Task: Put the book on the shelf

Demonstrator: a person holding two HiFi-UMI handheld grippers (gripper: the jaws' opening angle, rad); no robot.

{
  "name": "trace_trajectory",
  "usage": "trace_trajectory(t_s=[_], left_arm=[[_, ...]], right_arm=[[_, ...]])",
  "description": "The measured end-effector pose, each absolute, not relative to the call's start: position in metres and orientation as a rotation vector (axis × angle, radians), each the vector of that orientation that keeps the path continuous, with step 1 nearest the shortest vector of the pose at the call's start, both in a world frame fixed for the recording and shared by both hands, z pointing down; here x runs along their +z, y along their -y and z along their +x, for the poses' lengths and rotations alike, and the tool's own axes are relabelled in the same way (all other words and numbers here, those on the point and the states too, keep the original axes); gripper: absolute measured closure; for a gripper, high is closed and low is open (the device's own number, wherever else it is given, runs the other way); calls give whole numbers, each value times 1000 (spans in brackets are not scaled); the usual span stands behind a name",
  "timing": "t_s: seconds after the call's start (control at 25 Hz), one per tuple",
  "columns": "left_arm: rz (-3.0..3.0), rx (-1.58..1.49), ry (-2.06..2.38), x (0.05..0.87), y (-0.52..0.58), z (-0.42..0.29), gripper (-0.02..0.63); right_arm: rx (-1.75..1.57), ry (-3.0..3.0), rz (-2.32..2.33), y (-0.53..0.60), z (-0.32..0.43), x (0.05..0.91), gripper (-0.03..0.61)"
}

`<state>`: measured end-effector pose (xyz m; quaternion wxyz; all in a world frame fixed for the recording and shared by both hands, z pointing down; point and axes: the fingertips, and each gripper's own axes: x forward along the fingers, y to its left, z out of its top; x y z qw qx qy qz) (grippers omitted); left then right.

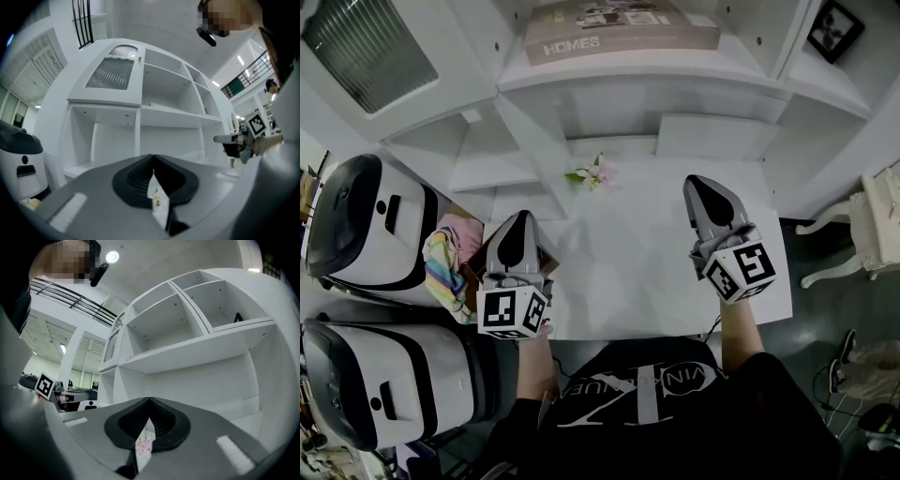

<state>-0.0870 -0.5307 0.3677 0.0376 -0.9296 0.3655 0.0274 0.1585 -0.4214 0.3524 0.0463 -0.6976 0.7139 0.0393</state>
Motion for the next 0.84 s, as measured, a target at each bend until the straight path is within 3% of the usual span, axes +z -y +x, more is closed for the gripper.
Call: trace_trajectory(t_s=[0.84], left_arm=[[-2853,93,-1162,367,544,-94,614]], right_arm=[[110,-2165,-2110,433,159,356,572]])
